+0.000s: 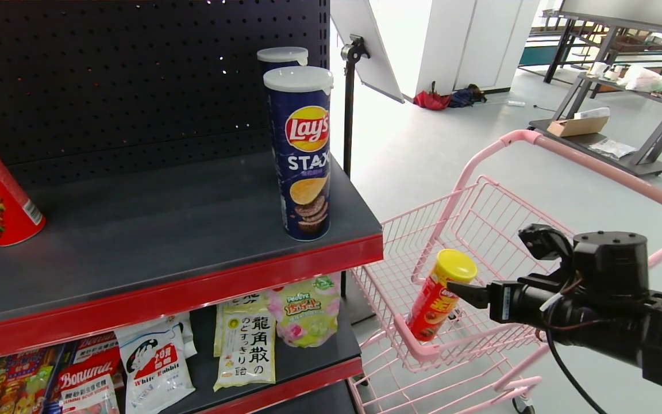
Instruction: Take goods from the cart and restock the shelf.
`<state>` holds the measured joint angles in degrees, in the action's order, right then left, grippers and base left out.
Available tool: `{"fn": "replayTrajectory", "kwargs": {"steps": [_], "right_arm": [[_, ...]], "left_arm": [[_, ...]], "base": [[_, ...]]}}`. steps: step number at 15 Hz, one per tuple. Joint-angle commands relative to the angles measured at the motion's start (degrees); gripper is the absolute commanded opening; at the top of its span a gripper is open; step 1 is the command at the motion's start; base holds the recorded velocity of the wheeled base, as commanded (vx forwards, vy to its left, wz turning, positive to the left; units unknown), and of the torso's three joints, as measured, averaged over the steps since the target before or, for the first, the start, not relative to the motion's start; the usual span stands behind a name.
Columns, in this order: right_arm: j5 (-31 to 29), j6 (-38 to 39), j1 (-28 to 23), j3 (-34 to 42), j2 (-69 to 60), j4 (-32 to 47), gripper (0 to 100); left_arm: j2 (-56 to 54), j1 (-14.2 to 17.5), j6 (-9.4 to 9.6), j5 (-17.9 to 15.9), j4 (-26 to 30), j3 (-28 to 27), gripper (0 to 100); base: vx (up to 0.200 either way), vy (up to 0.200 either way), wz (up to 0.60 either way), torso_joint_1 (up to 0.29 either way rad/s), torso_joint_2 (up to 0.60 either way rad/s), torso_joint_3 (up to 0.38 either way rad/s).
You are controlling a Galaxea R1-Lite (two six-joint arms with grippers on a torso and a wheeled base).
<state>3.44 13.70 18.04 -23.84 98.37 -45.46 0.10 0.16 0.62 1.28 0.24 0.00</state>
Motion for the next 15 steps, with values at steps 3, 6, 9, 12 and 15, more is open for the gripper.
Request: {"fn": "replayTrajectory", "kwargs": {"steps": [3, 6, 9, 12, 15], "right_arm": [[-1.9, -0.1, -0.1, -2.8, 7.4, -0.1, 100], [-2.2, -0.3, -0.3, -2.6, 11.8, -4.2, 100], [-3.6, -0.4, 0.1, -2.2, 17.3, -12.2, 100], [-3.8, -0.4, 0.3, -3.9, 18.9, -12.5, 100], [-4.1, -0.3, 1.2, -5.7, 20.2, -12.7, 100]], "left_arm": [[0.0, 0.0, -0.01, 0.0, 0.0, 0.0, 100], [0.0, 0.0, -0.01, 0.0, 0.0, 0.0, 100], [0.1, 0.0, -0.09, 0.0, 0.0, 0.0, 100], [0.1, 0.0, -0.09, 0.0, 0.0, 0.0, 100], [0.0, 0.0, -0.09, 0.0, 0.0, 0.0, 100]], "base": [[0.000, 0.000, 0.00, 0.000, 0.00, 0.000], [0.000, 0.000, 0.00, 0.000, 0.00, 0.000], [0.000, 0.000, 0.00, 0.000, 0.00, 0.000], [0.000, 0.000, 0.00, 0.000, 0.00, 0.000], [0.000, 0.000, 0.00, 0.000, 0.00, 0.000]]}}
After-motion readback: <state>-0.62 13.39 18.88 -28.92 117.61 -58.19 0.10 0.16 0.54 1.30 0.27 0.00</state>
